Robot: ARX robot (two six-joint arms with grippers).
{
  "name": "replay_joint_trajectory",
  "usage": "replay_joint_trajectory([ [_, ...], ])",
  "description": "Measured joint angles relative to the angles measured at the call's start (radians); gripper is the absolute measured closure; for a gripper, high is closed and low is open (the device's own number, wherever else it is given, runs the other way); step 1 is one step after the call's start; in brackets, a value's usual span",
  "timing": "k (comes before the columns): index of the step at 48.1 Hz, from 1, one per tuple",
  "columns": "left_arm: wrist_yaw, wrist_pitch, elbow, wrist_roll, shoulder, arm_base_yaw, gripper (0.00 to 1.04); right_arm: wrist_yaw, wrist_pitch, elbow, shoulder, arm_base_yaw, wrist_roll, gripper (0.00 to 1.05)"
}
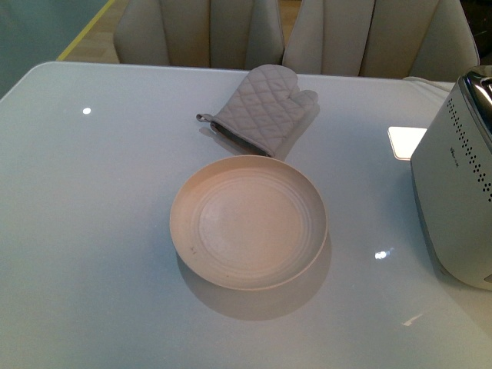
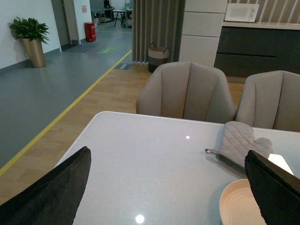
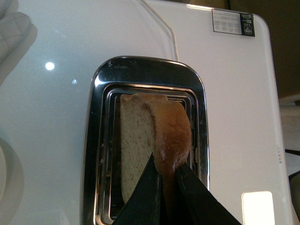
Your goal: Put bread into toaster
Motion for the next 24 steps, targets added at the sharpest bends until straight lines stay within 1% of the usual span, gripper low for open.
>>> replay_joint_trajectory([
  [11, 0.000, 0.000, 0.000, 0.000, 0.000, 0.000, 0.07, 0.004, 0.001, -0.021, 0.047, 0.002, -0.001, 1.02],
  [20, 0.000, 0.000, 0.000, 0.000, 0.000, 0.000, 0.07, 0.001, 0.046, -0.070, 0.069, 0.008, 0.000, 1.02],
  [22, 0.000, 0.000, 0.000, 0.000, 0.000, 0.000, 0.07, -0.002, 0.058, -0.079, 0.071, 0.008, 0.000, 0.99],
  [24, 0.000, 0.000, 0.000, 0.000, 0.000, 0.000, 0.07, -0.003, 0.077, -0.093, 0.071, 0.008, 0.002, 0.91],
])
